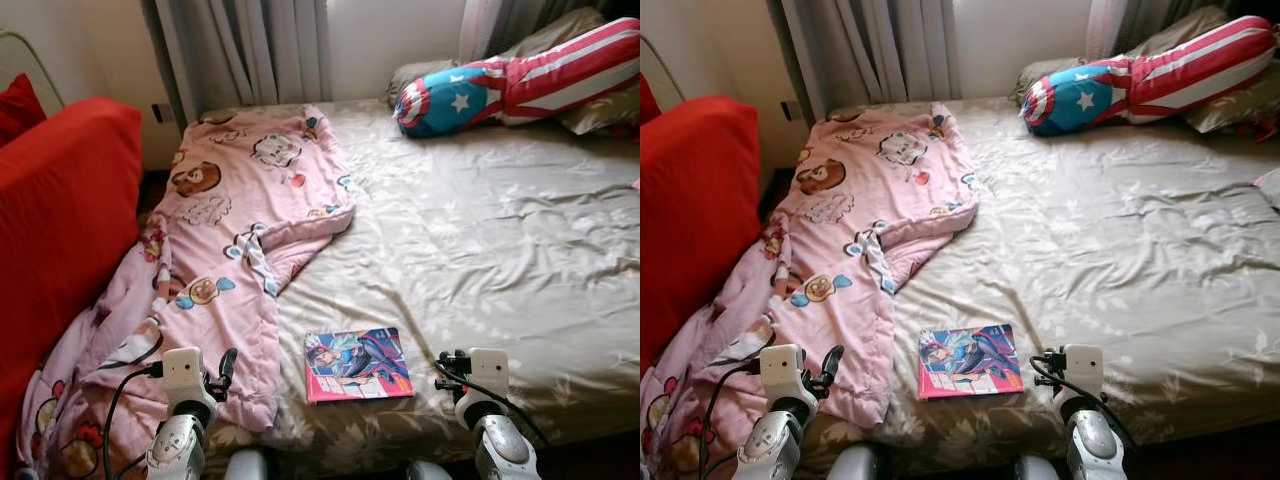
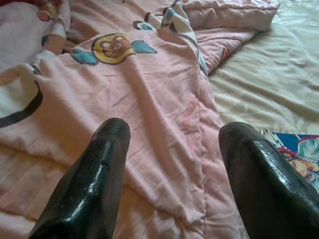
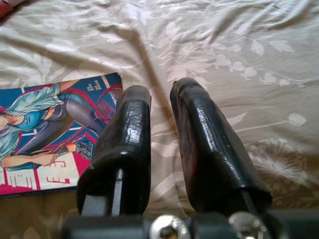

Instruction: Clean up the room

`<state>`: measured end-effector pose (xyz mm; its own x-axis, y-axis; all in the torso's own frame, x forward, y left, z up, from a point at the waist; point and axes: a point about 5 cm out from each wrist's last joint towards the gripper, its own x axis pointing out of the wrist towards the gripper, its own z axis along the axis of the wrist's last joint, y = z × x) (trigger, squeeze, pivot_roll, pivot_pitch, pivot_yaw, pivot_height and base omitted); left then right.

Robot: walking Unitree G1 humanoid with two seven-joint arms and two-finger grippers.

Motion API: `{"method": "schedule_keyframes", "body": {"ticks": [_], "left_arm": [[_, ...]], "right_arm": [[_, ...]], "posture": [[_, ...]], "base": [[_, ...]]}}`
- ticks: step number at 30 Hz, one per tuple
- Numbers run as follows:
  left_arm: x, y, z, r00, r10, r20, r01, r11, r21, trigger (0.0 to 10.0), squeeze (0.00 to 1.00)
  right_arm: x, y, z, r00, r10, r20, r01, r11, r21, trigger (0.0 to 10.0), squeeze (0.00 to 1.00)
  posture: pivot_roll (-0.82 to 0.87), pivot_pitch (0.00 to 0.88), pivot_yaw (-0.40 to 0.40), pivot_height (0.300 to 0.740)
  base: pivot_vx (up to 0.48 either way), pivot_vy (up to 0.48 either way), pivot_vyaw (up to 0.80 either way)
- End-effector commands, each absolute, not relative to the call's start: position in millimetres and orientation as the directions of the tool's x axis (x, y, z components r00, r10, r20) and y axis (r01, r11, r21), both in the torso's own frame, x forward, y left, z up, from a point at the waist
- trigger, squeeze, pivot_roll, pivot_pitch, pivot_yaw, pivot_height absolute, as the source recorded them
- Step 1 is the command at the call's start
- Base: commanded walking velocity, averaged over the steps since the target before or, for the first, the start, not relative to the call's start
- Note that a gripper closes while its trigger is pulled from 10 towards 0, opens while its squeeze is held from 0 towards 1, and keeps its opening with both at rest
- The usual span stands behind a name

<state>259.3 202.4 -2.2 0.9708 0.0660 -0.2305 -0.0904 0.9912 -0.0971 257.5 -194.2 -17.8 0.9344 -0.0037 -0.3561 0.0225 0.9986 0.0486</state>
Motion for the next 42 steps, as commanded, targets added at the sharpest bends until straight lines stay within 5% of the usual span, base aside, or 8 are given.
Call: {"method": "schedule_keyframes", "body": {"ticks": [1, 17, 42], "left_arm": [[260.8, 204.7, -0.1, 0.972, 0.075, -0.224, -0.1, 0.99, -0.102, 10.0, 0.0], [261.1, 206.6, -0.2, 0.969, 0.081, -0.232, -0.105, 0.99, -0.092, 10.0, 0.0], [260.8, 208.5, 0.4, 0.969, 0.089, -0.229, -0.111, 0.99, -0.087, 10.0, 0.0]], "right_arm": [[257.2, -192.2, -18.4, 0.933, 0.004, -0.359, 0.016, 0.999, 0.052, 10.0, 0.0], [258.2, -187.1, -18.4, 0.934, 0.031, -0.357, -0.008, 0.998, 0.067, 10.0, 0.0], [259.3, -183.2, -18.5, 0.929, 0.066, -0.364, -0.046, 0.997, 0.064, 10.0, 0.0]], "posture": [[-0.09, 0.021, 0.017, 0.621], [-0.09, 0.025, 0.022, 0.621], [-0.08, 0.046, 0.023, 0.621]], "base": [[0.0, 0.0, 0.0], [0.0, 0.0, 0.0], [0.216, 0.0, 0.14]]}}
